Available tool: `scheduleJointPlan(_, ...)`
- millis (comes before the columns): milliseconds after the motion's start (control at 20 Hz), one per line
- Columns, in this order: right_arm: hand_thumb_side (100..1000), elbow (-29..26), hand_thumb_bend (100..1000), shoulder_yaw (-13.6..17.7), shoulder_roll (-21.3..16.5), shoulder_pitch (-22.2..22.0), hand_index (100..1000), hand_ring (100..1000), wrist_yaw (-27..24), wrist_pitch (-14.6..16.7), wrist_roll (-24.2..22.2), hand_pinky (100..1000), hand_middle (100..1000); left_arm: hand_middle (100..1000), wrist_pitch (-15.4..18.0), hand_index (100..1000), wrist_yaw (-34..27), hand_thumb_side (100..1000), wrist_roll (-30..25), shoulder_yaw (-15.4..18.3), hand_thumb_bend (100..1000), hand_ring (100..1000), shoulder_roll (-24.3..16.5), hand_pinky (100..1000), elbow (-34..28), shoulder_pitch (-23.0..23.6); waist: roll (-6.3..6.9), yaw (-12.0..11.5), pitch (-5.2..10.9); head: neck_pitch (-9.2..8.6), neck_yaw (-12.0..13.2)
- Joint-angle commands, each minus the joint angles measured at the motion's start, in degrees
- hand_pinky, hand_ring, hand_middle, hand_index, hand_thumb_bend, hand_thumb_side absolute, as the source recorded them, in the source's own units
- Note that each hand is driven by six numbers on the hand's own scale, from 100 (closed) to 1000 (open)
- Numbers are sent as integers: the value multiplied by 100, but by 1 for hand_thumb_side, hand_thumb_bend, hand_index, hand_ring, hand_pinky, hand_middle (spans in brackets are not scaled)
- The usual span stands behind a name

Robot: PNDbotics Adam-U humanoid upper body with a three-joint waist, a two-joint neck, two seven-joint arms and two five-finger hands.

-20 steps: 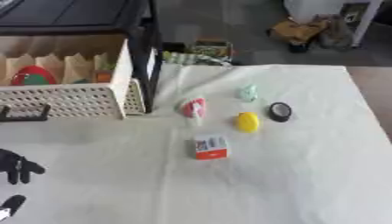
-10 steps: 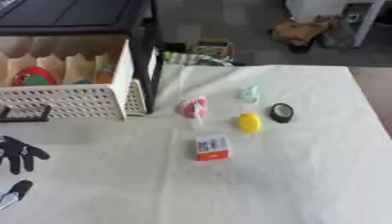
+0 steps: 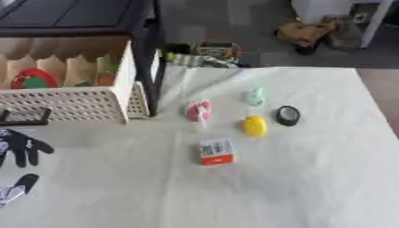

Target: Pick up objects from table and place into drawer.

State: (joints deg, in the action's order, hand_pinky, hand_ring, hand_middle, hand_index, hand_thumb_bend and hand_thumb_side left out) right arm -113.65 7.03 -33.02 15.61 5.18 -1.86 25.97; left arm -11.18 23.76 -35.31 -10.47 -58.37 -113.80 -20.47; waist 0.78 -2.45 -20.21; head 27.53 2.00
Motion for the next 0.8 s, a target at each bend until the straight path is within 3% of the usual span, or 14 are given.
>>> scheduleJointPlan(50,882,-94,429,74,-77,60,777,685,-37,-16,13,740,582,728,-136,933,143,408,-190,-19,105,730,-107,479,18,-151,7,12,85,-93,42)
scheduleJointPlan(800,859,-94,431,98,-43,55,768,681,-55,-21,62,735,573,716,-147,922,503,408,-162,8,105,726,-74,466,570,-457,25,38,37,-170,87)
